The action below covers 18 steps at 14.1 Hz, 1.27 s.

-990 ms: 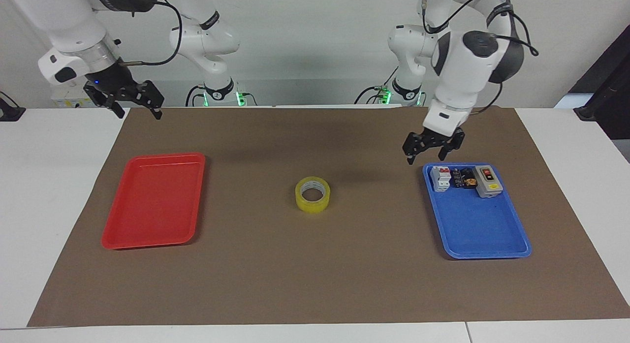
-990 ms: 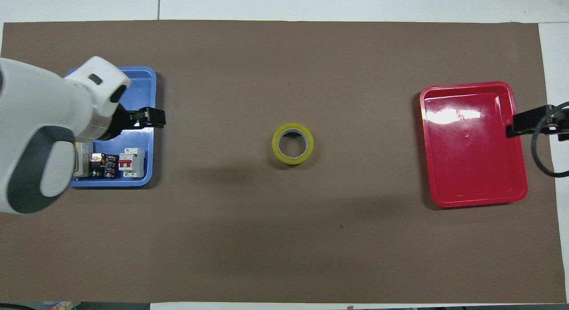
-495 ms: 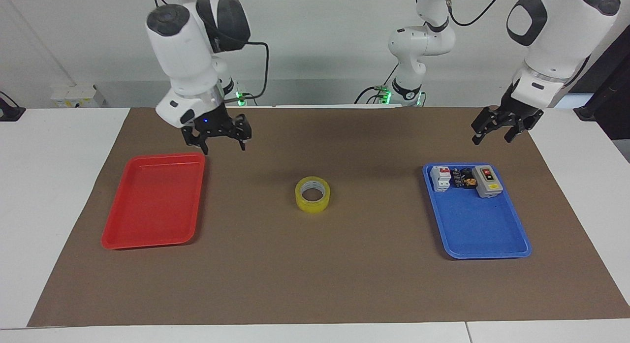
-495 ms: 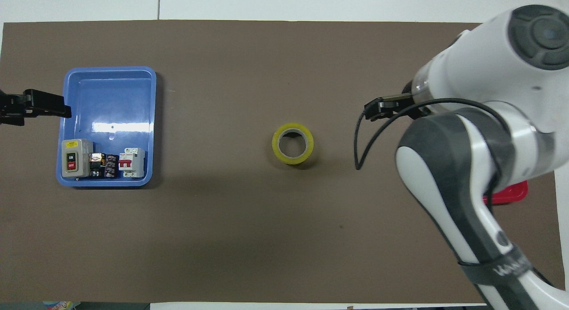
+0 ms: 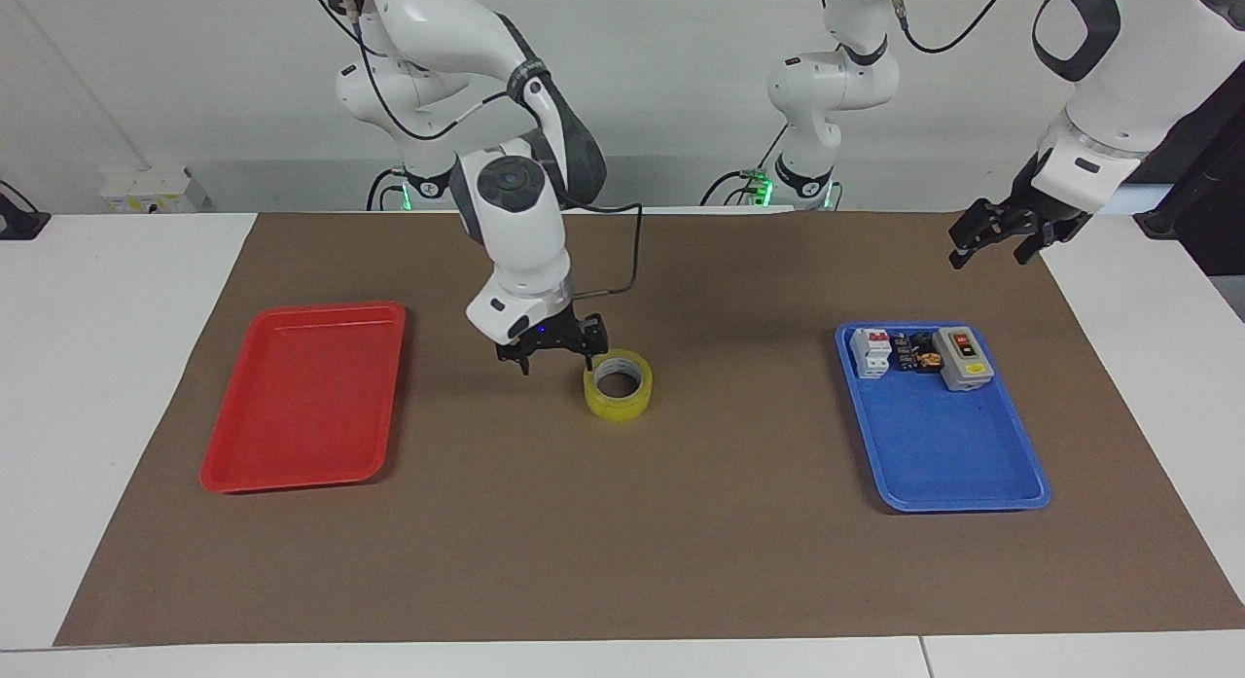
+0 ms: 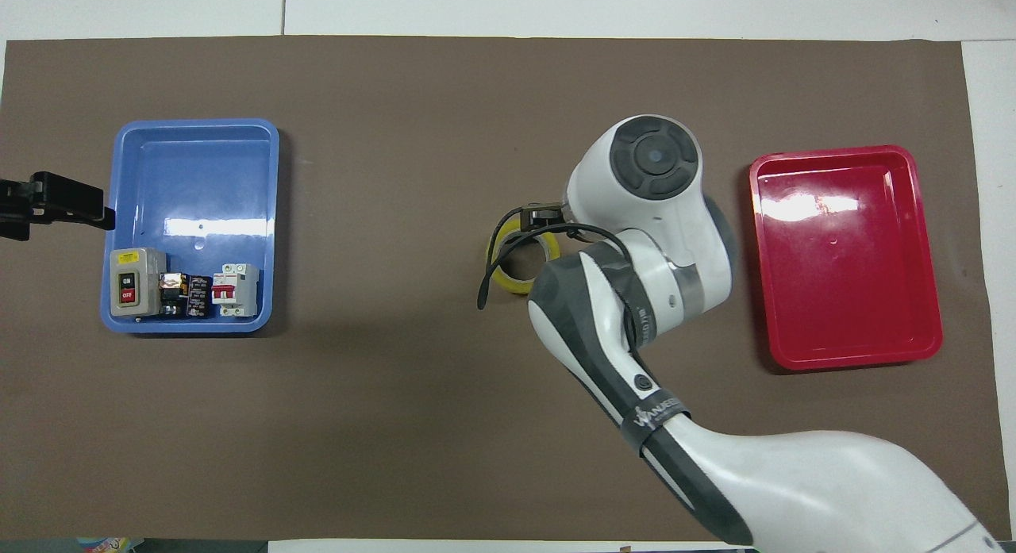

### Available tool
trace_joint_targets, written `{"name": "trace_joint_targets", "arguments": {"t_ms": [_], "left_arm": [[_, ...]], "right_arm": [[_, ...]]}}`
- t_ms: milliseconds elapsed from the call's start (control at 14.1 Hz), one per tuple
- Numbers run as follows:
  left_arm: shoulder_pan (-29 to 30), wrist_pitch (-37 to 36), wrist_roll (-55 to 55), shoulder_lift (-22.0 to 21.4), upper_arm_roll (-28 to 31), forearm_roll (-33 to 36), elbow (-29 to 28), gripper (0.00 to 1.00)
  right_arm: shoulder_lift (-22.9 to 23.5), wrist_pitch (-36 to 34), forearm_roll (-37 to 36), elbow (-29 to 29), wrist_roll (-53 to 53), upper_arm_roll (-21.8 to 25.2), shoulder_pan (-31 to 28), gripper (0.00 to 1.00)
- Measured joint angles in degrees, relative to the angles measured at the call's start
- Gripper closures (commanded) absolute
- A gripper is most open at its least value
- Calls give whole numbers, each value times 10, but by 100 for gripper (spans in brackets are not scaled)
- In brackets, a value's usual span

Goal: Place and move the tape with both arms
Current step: 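Grasp the yellow tape on the table with the right gripper, then carry the yellow tape with the right gripper into the red tray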

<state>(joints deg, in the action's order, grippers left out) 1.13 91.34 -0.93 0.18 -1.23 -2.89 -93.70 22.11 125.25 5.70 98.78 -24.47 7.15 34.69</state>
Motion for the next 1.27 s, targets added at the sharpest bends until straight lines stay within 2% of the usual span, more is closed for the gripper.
{"name": "trace_joint_targets", "arguments": {"t_ms": [212,354,566,636,848,919,990,1061,1273], "left_arm": [[0,1,1,-1,0,0,-5,0],[-1,2,2,-2,-2,0,-7,0],[-1,2,2,-2,-3,3,-8,0],[-1,2,3,-2,-4,9,-8,0],[-2,5,3,-3,-9,20,-8,0],[-2,7,3,-3,-10,20,-8,0],[-2,10,3,-3,-11,21,-8,0],[-2,12,3,-3,-11,21,-8,0],[-2,13,3,-3,-11,21,-8,0]], "right_arm": [[29,49,0,16,-3,2,8,0],[29,65,0,39,-3,5,7,1],[26,64,3,53,-3,6,7,7],[24,63,8,55,-3,5,7,15],[20,52,11,58,-3,0,8,48],[19,51,11,59,-3,0,8,63],[18,51,11,60,-3,-1,9,96],[17,51,12,61,-3,-1,9,100],[16,46,12,60,-3,-3,10,100]]}}
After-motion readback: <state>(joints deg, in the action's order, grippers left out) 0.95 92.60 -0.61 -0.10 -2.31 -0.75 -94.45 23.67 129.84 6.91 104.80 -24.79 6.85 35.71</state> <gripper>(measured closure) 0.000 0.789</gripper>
